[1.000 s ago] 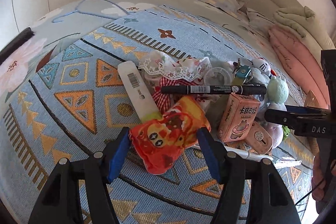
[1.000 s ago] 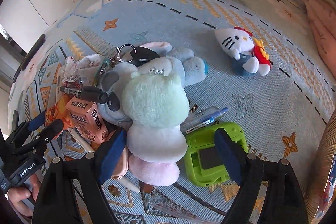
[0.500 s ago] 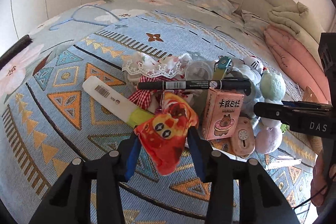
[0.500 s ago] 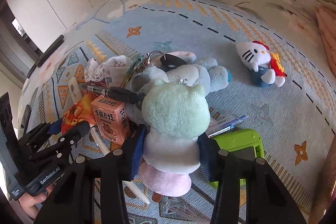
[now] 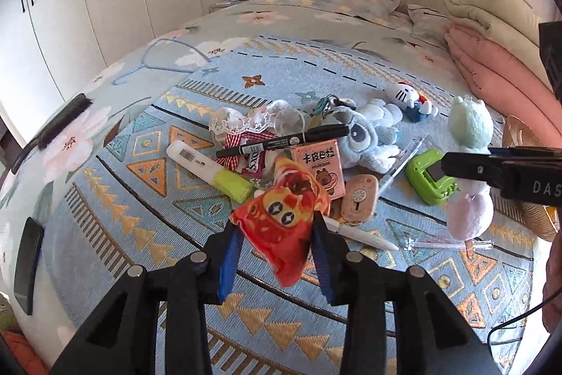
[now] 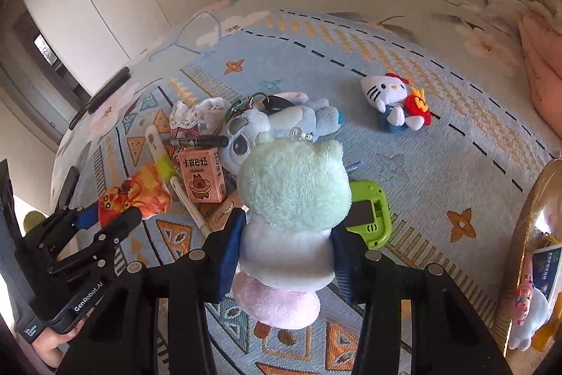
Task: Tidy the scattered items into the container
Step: 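Lift the red snack bag and plush stack toward the gold bowl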
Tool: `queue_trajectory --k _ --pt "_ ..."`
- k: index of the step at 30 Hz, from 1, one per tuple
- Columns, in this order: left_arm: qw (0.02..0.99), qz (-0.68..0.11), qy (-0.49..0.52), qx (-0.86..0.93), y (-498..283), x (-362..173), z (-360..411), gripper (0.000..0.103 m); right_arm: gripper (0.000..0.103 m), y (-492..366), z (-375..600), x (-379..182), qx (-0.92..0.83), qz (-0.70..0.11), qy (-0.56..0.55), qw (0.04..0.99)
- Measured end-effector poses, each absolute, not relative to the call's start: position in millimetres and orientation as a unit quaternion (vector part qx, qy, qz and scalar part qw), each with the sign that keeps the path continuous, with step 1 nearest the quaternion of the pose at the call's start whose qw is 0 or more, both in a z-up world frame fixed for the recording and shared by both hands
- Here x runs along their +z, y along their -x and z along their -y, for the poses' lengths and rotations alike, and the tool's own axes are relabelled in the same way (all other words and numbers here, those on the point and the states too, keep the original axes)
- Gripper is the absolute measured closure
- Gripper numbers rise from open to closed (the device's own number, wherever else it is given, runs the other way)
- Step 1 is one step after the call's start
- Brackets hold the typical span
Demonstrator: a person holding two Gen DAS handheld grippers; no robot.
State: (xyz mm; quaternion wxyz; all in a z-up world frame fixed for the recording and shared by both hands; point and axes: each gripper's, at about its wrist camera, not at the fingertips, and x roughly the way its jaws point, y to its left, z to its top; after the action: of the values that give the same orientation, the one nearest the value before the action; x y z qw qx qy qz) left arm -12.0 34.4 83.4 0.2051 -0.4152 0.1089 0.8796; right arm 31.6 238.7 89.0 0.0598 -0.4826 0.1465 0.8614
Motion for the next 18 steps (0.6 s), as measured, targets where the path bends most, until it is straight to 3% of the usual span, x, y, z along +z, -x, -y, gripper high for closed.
queue_trajectory --k 18 --pt "0.246 -0.155 0.373 0.881 -62.2 125.6 -114.2 0.070 0.057 -94.6 -276.1 91.4 0.834 -0.232 0.497 0.068"
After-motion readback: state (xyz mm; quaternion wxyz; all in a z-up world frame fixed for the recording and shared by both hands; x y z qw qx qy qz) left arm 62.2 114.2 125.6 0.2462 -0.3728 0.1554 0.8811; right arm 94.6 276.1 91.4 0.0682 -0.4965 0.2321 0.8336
